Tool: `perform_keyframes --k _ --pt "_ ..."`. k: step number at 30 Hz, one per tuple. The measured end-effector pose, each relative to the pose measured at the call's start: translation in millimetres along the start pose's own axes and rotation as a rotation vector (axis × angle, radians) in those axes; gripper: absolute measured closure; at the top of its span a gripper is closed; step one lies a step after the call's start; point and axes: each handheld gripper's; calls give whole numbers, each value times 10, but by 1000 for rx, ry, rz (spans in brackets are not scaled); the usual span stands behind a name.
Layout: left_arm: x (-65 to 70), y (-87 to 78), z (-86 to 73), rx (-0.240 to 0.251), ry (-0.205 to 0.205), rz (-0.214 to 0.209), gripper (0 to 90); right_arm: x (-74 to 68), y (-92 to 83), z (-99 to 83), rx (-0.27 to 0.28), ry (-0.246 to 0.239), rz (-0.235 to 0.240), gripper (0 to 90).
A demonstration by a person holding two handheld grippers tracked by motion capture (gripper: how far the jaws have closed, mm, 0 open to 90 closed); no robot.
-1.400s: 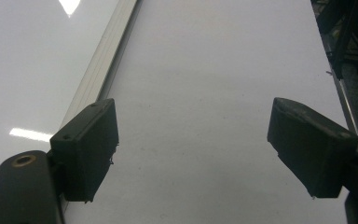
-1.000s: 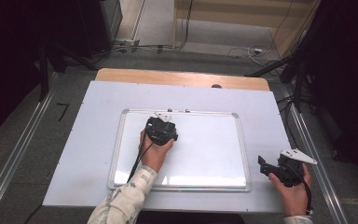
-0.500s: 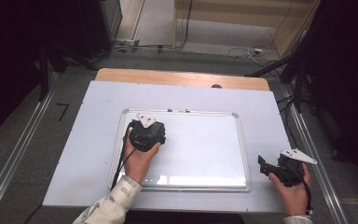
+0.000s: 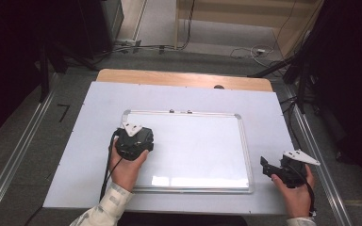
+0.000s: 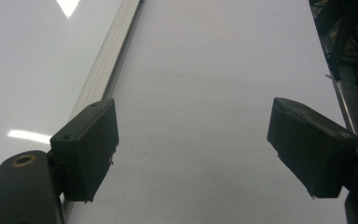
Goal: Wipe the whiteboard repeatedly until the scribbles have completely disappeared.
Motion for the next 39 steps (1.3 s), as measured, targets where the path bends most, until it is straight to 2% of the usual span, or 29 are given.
perform_keyframes --k 16,33,39 --pt "-216 -126 -276 -23 -68 29 404 -10 -3 4 4 -5 3 151" --pt "-189 -132 -393 -42 -68 38 402 -19 5 1 -1 -7 1 151" --pt "-187 -102 -417 -47 -70 59 396 -19 5 0 -2 -4 0 151"
Point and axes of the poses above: each handheld gripper's, and its own axes: y roughly forward along the jaws, z roughly out of its top, x roughly to its right, and after that the axes turned 9 degrees about -x, right-handed
